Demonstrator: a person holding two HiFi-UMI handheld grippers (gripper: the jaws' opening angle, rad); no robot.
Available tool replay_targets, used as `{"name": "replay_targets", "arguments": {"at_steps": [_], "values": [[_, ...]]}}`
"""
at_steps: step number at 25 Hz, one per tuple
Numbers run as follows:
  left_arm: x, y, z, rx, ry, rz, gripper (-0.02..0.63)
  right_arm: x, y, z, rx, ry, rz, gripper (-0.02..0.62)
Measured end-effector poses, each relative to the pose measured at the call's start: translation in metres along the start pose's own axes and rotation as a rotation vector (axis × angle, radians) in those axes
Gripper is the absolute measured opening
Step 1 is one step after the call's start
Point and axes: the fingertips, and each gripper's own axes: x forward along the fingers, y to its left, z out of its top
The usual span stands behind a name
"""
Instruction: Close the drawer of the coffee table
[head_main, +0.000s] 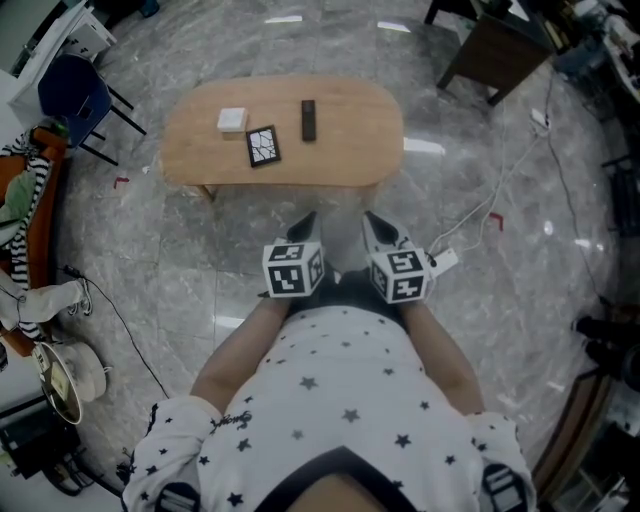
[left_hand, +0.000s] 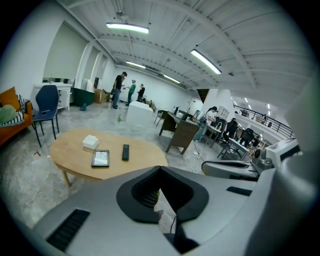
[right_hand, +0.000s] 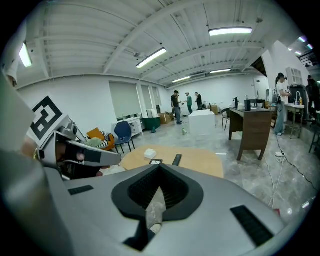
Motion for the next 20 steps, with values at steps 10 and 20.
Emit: {"name": "replay_targets", "arguments": {"at_steps": [10, 20], "values": [[-0.0006, 0.0031, 0.0004, 0.012, 0.006, 0.005, 0.006, 0.0026, 0.0029, 0.0036, 0.014, -0.009, 0.009, 0.008], [-0.0025, 0.0047, -0.002, 0.016, 0.017, 0.005, 0.007, 0.0045, 0.0084, -0.0002, 0.008, 0.011, 0.021, 0.008]]}}
